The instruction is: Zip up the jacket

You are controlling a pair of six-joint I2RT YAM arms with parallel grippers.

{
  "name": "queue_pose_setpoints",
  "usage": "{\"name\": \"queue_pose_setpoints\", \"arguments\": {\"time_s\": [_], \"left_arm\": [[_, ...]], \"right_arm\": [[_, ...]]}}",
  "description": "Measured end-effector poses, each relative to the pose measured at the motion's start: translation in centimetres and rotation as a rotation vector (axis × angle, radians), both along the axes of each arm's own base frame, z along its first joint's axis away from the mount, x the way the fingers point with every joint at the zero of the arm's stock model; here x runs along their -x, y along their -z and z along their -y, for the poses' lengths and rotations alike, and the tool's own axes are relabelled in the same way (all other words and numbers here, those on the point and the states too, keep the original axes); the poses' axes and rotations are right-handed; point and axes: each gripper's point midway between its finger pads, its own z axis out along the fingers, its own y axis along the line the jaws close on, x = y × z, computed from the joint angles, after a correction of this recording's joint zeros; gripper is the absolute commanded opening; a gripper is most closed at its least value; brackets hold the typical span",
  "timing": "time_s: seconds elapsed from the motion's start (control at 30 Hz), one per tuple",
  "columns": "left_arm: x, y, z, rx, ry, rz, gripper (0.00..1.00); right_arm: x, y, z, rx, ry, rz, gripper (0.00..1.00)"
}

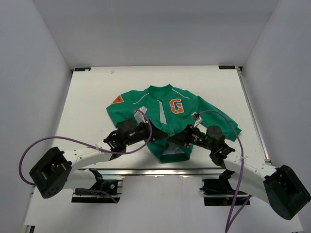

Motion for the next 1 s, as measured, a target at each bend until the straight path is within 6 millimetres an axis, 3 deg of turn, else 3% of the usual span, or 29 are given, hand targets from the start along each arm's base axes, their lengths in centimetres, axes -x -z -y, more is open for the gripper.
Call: {"name": "queue_pose_setpoints", "arguments": {"time_s": [0.37, 0.73, 1.0], "left_arm": [[0.3, 1.5, -0.4, -0.075, 0.026, 0.026, 0.0], [1.3, 2.6, -0.7, -0.162, 0.116, 0.104, 0.0], [1.6, 1.9, -1.1, -0.178, 0.132, 0.127, 0.0]], "right_arm": [[-0.3, -0.5, -0.7, 0.092, -0.026, -0.127, 0.0], [-0.1, 1.4, -0.4, 0.259, -0.044, -0.257, 0.0], [-0.5, 0.6, -0.4, 0.328, -0.066, -0.18, 0.0]]}}
